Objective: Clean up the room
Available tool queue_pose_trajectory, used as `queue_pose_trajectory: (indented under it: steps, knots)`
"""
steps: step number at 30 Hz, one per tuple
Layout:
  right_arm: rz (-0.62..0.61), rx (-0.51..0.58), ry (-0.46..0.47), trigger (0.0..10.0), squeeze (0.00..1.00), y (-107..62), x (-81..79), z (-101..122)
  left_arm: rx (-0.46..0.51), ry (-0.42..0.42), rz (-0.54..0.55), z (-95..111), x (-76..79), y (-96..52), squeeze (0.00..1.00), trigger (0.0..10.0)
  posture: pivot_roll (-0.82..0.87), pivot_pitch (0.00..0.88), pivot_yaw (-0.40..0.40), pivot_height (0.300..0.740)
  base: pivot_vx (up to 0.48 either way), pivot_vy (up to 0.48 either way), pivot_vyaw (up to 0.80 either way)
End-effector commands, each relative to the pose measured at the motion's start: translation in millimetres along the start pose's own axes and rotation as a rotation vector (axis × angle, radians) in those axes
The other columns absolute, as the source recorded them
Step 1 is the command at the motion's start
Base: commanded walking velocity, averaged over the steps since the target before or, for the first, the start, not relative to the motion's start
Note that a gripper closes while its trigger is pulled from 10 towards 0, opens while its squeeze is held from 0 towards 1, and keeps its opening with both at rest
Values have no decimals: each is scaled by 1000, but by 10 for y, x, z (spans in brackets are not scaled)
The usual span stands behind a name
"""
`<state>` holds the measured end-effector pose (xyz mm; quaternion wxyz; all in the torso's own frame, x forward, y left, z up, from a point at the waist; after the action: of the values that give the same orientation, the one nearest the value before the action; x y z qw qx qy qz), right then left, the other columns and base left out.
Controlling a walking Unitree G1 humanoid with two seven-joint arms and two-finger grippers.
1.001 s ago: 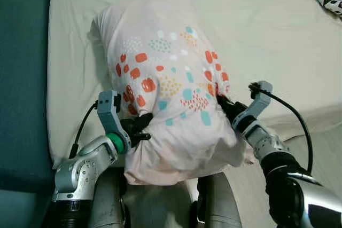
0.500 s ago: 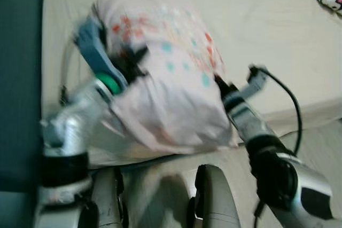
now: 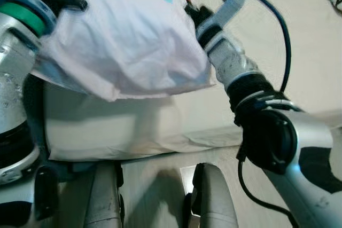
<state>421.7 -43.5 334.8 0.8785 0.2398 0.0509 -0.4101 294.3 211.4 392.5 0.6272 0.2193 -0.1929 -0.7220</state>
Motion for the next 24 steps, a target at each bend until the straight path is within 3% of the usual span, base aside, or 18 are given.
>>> queue_pose_trajectory:
  steps: [1,2,4,5,6,7,8,9,10,11,12,13,16,18,20,21,22,24]
  knots:
    - [89,10,-45,0,0,80,-178,52,101,63,-23,176,73,-42,0,0,242,254,-54,582,0,0,0]
    - [89,10,-45,0,0,80,-178,52,101,63,-23,176,73,-42,0,0,242,254,-54,582,0,0,0]
    - [105,-117,-31,0,0,-33,-135,-369,-57,126,-49,-178,111,-131,0,0,228,253,-55,582,0,0,0]
    - [105,-117,-31,0,0,-33,-135,-369,-57,126,-49,-178,111,-131,0,0,228,253,-55,582,0,0,0]
    - [94,-206,-19,0,0,-148,-86,-666,-211,188,-79,-505,179,-203,0,0,216,252,-56,582,0,0,0]
    - [94,-206,-19,0,0,-148,-86,-666,-211,188,-79,-505,179,-203,0,0,216,252,-56,582,0,0,0]
    - [72,-300,3,784,0,-304,-32,-985,-352,316,-96,-856,241,-297,0,0,203,251,-53,582,0,0,0]
    - [72,-300,3,784,0,-304,-32,-985,-352,316,-96,-856,241,-297,0,0,203,251,-53,582,0,0,0]
    - [57,-356,17,784,0,-409,-4,-1173,-431,408,-109,-1067,274,-373,0,0,200,250,-52,582,0,0,0]
    - [18,-428,41,10000,0,-570,49,-1410,-515,497,-120,-1313,311,-474,0,0,180,248,-50,582,0,0,0]
    - [-11,-479,63,10000,0,-694,87,-1569,-564,533,-127,-1470,339,-549,0,0,168,246,-49,582,0,0,0]
    - [-11,-479,63,10000,0,-694,87,-1569,-564,533,-127,-1470,339,-549,0,0,168,246,-49,582,0,0,0]
    - [-70,-537,104,10000,0,-912,178,-1777,-641,565,-102,-1727,350,-669,0,0,151,244,-47,582,0,0,0]
    - [-70,-537,104,10000,0,-912,178,-1777,-641,565,-102,-1727,350,-669,0,0,151,244,-47,582,0,0,0]
    - [-146,-525,136,10000,0,-1034,328,-1790,-696,546,-51,-1898,322,-748,0,0,126,233,-42,582,0,0,0]
    - [-146,-525,136,10000,0,-1034,328,-1790,-696,546,-51,-1898,322,-748,0,0,126,233,-42,582,0,0,0]
    - [-195,-489,159,10000,0,-1070,433,-1730,-709,555,10,-1956,264,-766,0,10000,120,230,-39,582,0,0,0]
    - [-223,-450,177,10000,0,-1101,523,-1664,-677,593,69,-1955,211,-755,0,10000,111,225,-34,582,0,0,0]
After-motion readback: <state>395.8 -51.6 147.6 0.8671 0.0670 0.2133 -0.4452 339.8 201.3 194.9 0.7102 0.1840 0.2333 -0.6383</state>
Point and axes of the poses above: a point about 5 cm out from each wrist's last joint towards the gripper, its own y axis pointing out of the wrist towards the gripper, its own z axis along the axis of the wrist's last joint, x = y × z, the point moved 1 cm from there along y, pointing out of the wrist towards the gripper, and after that the axes turned 3 degrees about -y, right-handed, at the moved point
